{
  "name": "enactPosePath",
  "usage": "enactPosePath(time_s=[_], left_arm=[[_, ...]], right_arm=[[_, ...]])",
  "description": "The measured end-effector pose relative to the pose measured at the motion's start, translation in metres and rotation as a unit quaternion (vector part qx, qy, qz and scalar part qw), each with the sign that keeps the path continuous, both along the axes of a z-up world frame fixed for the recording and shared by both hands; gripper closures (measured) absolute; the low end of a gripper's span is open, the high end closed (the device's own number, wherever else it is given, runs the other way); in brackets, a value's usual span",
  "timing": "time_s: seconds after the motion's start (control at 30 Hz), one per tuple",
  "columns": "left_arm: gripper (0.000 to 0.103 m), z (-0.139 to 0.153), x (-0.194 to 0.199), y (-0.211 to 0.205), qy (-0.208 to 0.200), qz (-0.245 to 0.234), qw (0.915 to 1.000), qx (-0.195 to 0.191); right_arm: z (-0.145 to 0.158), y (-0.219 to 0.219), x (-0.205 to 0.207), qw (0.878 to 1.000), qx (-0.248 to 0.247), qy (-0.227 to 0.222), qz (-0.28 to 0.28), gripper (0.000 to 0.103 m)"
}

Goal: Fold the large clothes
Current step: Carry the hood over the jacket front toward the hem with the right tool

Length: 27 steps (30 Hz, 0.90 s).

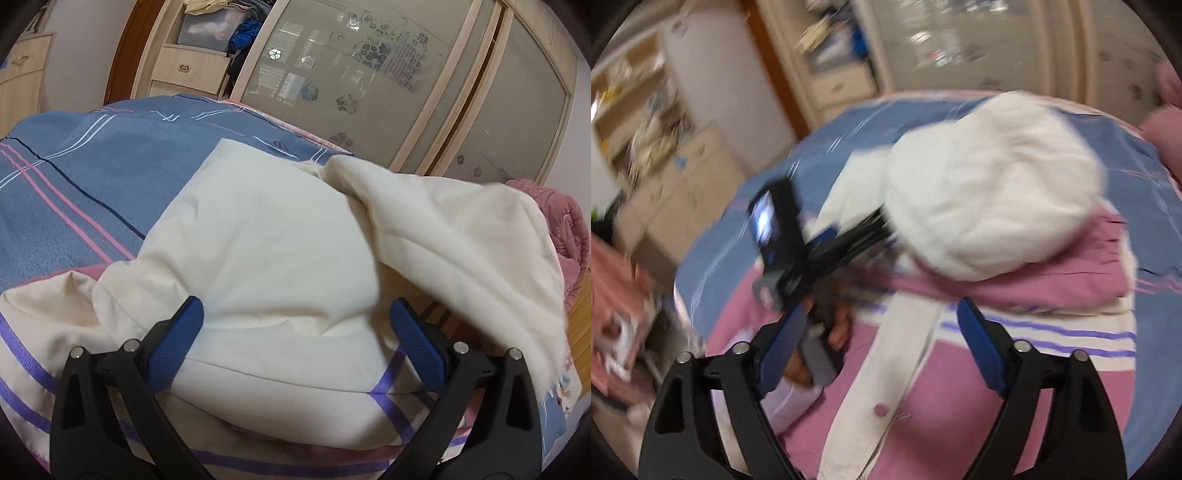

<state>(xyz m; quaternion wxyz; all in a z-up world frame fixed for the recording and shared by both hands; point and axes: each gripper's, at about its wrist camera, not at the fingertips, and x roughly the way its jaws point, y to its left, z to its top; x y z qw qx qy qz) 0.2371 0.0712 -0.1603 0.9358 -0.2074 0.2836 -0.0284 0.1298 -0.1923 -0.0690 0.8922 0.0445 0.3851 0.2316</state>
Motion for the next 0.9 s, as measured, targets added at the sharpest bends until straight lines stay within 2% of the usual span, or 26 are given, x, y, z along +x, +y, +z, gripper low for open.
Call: enactPosePath(time_s=[0.07, 0.1, 0.2, 0.3, 0.4, 0.43, 0.47, 0.5, 0.53, 0.63, 0.7, 0.77, 0.83, 0.9], left_arm=[[0.002, 0.001, 0.000, 0.000, -0.001, 0.000, 1.0000, -0.004], [0.002, 0.000, 0.000, 0.000, -0.002, -0.001, 1.0000, -0.004], [0.002, 0.000, 0.000, -0.001, -0.003, 0.000, 1.0000, -0.005], [0.002, 0.000, 0.000, -0.002, -0.003, 0.001, 1.0000, -0.003], [0.002, 0.000, 0.001, -0.005, -0.001, 0.004, 1.0000, 0.002], [0.002, 0.001, 0.002, -0.005, -0.001, 0.004, 1.0000, 0.001], [0.002, 0.000, 0.003, -0.003, -0.001, 0.004, 1.0000, -0.001], [0.002, -0.001, 0.004, -0.002, 0.000, 0.004, 1.0000, -0.003], [0.002, -0.001, 0.005, -0.002, 0.002, 0.003, 1.0000, -0.004], [0.002, 0.000, 0.006, -0.002, 0.004, 0.004, 1.0000, -0.002], [0.002, 0.000, 0.006, -0.003, 0.004, 0.004, 1.0000, -0.002], [0.002, 0.001, 0.008, -0.003, 0.008, 0.004, 1.0000, 0.001], [0.002, 0.002, 0.010, -0.005, 0.013, 0.007, 0.9998, 0.011], [0.002, 0.002, 0.010, -0.008, 0.019, 0.009, 0.9996, 0.020]], right_arm=[[0.006, -0.015, 0.002, 0.998, 0.003, -0.023, -0.060, 0.002], [0.005, -0.025, 0.009, 0.995, 0.009, -0.030, -0.095, 0.002], [-0.007, -0.050, 0.053, 0.986, 0.068, -0.012, -0.151, 0.002], [-0.019, -0.051, 0.089, 0.981, 0.109, -0.011, -0.163, 0.002], [-0.035, -0.039, 0.127, 0.982, 0.111, 0.006, -0.153, 0.002], [-0.042, -0.032, 0.135, 0.985, 0.105, 0.010, -0.135, 0.017], [-0.045, -0.029, 0.138, 0.988, 0.096, 0.005, -0.117, 0.039], [-0.045, -0.026, 0.138, 0.992, 0.074, -0.005, -0.103, 0.085], [-0.047, -0.023, 0.128, 0.994, 0.050, -0.024, -0.099, 0.093], [-0.055, -0.045, 0.084, 0.988, 0.090, -0.083, -0.094, 0.095], [-0.071, -0.067, 0.052, 0.981, 0.138, -0.098, -0.096, 0.095], [-0.095, -0.089, 0.037, 0.971, 0.197, -0.078, -0.111, 0.095], [-0.104, -0.102, 0.042, 0.965, 0.239, -0.030, -0.100, 0.095], [-0.094, -0.102, 0.042, 0.967, 0.230, -0.045, -0.096, 0.095]])
